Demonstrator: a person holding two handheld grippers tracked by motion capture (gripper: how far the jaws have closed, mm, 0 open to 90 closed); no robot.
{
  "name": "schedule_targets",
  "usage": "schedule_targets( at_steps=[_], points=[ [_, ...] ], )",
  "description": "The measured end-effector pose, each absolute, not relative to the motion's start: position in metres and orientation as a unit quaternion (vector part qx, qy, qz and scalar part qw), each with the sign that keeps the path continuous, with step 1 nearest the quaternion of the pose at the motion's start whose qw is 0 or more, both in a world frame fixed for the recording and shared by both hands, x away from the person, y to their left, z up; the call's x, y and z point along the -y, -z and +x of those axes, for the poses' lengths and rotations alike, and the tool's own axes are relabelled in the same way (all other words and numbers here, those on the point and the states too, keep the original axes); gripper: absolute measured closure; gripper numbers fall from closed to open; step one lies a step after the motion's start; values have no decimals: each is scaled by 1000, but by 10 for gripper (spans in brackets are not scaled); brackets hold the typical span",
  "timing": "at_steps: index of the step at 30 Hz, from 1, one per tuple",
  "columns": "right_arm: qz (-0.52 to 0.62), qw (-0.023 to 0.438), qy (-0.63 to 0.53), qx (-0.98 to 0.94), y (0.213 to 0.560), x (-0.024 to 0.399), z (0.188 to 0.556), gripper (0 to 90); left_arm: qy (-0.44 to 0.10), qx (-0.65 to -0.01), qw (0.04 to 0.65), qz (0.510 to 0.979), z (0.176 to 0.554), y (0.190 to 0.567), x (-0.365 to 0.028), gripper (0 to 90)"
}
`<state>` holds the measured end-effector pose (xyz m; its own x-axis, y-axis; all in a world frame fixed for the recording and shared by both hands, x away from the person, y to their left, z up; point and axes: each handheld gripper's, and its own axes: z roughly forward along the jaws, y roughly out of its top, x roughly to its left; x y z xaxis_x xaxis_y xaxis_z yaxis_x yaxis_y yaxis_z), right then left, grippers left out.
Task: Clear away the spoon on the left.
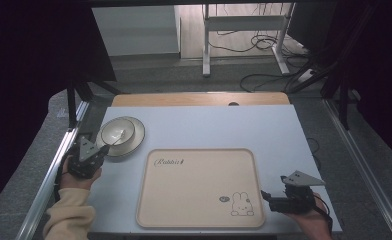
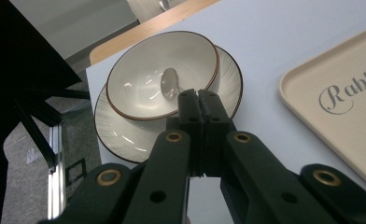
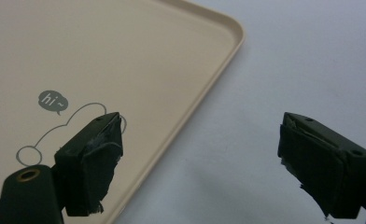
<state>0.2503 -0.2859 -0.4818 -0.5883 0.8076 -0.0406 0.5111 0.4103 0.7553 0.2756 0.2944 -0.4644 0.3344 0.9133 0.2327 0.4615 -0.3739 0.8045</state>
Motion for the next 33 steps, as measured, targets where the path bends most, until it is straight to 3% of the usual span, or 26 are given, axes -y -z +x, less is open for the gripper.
schedule_targets(
  at_steps=[33],
  points=[
    [405, 208, -362, -813, 482, 286, 250, 141, -381, -447, 361, 725, 261, 434, -297, 900]
  ],
)
